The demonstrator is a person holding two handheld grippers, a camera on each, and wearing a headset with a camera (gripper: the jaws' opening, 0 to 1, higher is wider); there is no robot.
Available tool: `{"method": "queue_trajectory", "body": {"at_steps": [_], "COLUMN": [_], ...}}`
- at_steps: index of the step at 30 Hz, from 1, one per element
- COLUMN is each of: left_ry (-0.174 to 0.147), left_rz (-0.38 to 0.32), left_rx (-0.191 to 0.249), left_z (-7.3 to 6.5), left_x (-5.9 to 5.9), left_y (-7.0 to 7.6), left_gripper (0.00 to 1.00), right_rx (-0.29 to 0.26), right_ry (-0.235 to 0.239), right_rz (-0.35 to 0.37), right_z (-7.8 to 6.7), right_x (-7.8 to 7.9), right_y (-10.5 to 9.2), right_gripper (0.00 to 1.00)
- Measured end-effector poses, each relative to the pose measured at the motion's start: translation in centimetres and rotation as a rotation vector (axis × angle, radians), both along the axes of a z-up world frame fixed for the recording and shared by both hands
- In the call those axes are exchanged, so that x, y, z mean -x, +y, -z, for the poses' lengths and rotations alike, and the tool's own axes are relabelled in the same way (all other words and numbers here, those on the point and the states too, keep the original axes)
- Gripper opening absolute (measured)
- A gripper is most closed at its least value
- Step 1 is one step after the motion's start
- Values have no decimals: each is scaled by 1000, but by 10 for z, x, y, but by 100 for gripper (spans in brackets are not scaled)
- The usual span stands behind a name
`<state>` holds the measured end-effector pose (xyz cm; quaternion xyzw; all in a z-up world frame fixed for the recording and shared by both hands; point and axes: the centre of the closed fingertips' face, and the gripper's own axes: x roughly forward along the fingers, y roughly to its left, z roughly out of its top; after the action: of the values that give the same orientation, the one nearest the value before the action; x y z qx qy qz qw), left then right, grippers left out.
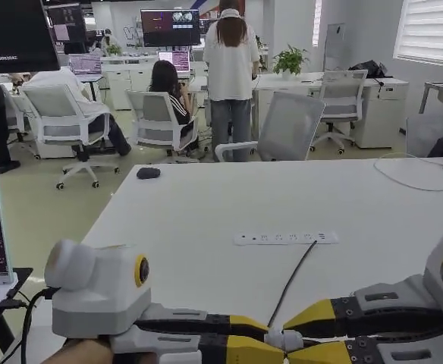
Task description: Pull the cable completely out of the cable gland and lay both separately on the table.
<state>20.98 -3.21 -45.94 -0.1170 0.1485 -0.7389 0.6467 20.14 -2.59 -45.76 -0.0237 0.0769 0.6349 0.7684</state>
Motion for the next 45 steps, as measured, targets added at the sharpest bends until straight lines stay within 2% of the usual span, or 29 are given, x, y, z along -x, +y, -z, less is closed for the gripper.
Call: {"method": "queue_trajectory", "body": {"at_steps": [1, 2, 3, 4, 6, 7, 9, 11, 14, 17, 20, 23, 26, 28, 32, 36, 39, 41, 43, 45], "left_ry": [-22, -94, -132, -164, -232, -230, -248, -259, -293, -318, -325, -330, -331, -331, -347, -363, -370, -390, -405, -410], "left_rz": [3, -7, -11, -7, -21, -20, -31, -37, -38, -31, -27, -26, -27, -26, -23, -22, -21, -16, -9, -11], "left_rx": [-10, -18, -26, -33, -32, -31, -21, -17, -10, -7, -12, -17, -14, -14, -21, -21, -27, -31, -47, -59], "left_z": [1, 1, 1, 1, -1, -1, -2, -3, -5, -6, -6, -5, -5, -5, -4, -5, -4, -4, -2, 1], "left_x": [1, 0, 0, 2, 0, 1, 0, -1, -1, 0, 0, 0, 0, 0, 0, 0, 1, 4, 5, 4], "left_y": [1, 1, 1, 1, 1, 2, 2, 1, -1, -3, -4, -3, -3, -3, -2, -1, -1, -2, -3, -3], "left_gripper": [15, 15, 15, 15, 15, 15, 15, 15, 15, 15, 16, 16, 16, 16, 16, 16, 16, 16, 16, 16], "right_rx": [-35, -61, -74, -120, -181, -209, -241, -238, -209, -201, -218, -212, -211, -224, -235, -256, -253, -257, -248, -229], "right_ry": [71, 136, 166, 228, 252, 266, 314, 335, 367, 374, 401, 397, 383, 412, 430, 473, 476, 512, 516, 485], "right_rz": [13, 21, 27, 37, 48, 56, 47, 36, 27, 27, 11, -1, -3, -4, -8, -13, -11, -15, -16, -6], "right_z": [0, 1, 1, 0, -5, -8, -11, -9, -1, 2, 0, 0, 0, 1, 1, 1, 1, 1, 3, 5], "right_x": [-3, -4, -5, -8, -13, -14, -11, -9, -5, -3, 1, 3, 4, 2, 3, 3, 3, 5, 6, 6], "right_y": [-2, -4, -5, -8, -13, -14, -14, -12, -9, -8, -6, -5, -4, -4, -3, -3, -3, -2, -2, -3], "right_gripper": [20, 28, 35, 36, 27, 24, 26, 28, 28, 20, 15, 12, 11, 11, 12, 12, 12, 12, 12, 11]}}
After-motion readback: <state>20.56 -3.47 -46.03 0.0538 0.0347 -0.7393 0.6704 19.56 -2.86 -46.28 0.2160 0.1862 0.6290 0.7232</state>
